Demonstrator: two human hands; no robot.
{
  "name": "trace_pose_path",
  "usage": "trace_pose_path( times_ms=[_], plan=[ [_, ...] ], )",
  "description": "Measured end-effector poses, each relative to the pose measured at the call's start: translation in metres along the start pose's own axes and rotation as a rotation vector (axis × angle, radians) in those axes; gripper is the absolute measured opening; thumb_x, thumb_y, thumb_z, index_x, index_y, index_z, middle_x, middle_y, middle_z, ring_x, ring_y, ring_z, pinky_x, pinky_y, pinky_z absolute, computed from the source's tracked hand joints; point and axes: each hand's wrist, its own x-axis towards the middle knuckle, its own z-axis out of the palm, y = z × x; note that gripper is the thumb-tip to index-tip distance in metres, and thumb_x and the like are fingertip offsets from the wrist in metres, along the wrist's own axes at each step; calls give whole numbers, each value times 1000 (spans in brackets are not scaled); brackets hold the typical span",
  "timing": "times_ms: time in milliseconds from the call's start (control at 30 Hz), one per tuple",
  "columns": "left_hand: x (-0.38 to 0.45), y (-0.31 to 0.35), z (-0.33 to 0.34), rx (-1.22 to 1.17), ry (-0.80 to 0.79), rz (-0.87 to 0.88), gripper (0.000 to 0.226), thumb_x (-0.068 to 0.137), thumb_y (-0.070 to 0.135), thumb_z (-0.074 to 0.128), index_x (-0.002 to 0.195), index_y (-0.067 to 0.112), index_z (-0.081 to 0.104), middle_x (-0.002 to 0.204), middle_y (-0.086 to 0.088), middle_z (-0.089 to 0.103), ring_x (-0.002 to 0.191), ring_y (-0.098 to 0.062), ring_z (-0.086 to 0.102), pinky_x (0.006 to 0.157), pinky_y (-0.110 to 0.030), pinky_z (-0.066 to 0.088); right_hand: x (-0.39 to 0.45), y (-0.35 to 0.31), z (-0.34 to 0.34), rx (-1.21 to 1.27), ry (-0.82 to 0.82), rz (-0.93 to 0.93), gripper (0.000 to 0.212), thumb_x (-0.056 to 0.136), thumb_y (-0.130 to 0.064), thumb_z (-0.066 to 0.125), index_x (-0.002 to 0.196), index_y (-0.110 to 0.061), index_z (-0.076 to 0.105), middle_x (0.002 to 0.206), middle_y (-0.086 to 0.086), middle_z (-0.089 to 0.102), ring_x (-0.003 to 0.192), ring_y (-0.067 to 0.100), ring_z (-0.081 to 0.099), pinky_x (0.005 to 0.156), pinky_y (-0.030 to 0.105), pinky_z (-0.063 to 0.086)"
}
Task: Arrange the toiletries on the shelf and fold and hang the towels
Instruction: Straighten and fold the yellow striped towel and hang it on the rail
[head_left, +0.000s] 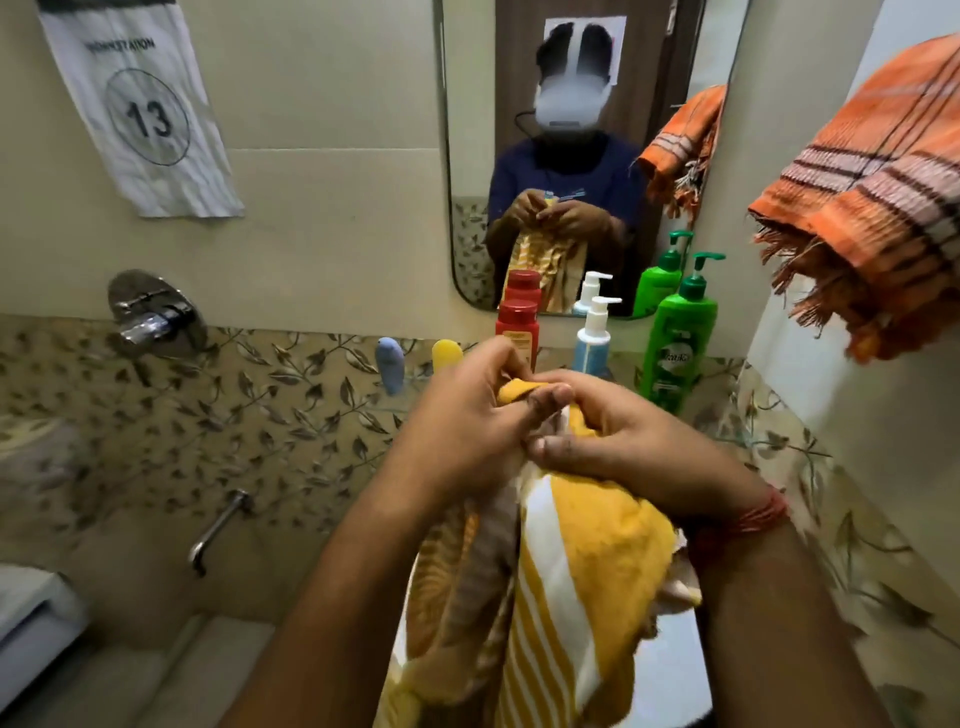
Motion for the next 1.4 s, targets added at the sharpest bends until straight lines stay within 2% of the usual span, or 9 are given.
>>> trace_pose_path(
  times_ms=[233,533,633,733,867,967,1167,1233,1400],
  plan=[
    [-21,-52,-19,-88,-319,-297,8,94,24,69,91,16,71,80,4,66,75,-8,61,70,-29,48,2,14,-9,47,154,96,13,73,-15,68,82,-19,76,86,2,70,84,17,62,80,33,49],
    [-14,-48,-12,-353,-142,-172,14,100,22,58,96,16,69,95,-10,68,93,-24,65,85,-45,54,-1,-2,13,-375,45,177,18,92,-34,65,86,-18,70,88,6,67,86,21,64,77,39,53],
    [-13,-47,-18,-295,-179,-104,25,95,34,66,101,10,69,99,-19,69,92,-33,68,85,-53,55,3,-9,19,-156,304,-8,22,99,-19,55,80,-14,65,77,-2,63,77,14,61,70,28,51],
    [-17,-64,-29,-197,-329,-135,14,90,38,71,94,25,73,86,1,73,83,-17,69,77,-43,55,5,-18,29,397,557,-88,36,100,-12,49,70,-15,69,65,-6,63,63,7,59,61,19,53],
    [-31,-99,-35,-79,-390,-234,15,94,31,69,79,33,72,72,18,66,71,-2,61,71,-29,48,6,-24,22,535,880,-79,28,99,-25,55,84,-18,76,80,-4,73,80,11,70,80,30,60],
    [-37,-111,-41,-92,-339,-243,23,95,18,63,75,26,71,69,12,60,67,-3,53,69,-30,40,-2,-29,15,133,878,-35,22,93,-43,59,93,-26,72,95,-10,73,96,10,68,93,38,55],
    [-14,-64,-40,-228,-270,-70,7,90,13,68,86,7,70,83,-7,68,80,-16,64,79,-42,55,26,-30,67,-732,99,253,34,79,-47,73,108,-35,62,99,-18,64,87,2,60,71,22,47],
    [-11,-60,-44,-170,-289,-33,16,91,20,73,88,5,69,79,-3,65,74,-8,59,72,-28,50,28,-22,69,-801,158,208,5,86,-32,71,85,-30,67,80,-11,67,75,9,61,61,23,44],
    [-34,-138,-68,226,-576,-317,22,95,33,66,88,13,70,67,9,60,56,-5,53,61,-31,43,2,-24,38,-693,490,252,19,88,-13,61,70,-13,66,66,0,63,66,17,55,60,30,40]
  ],
)
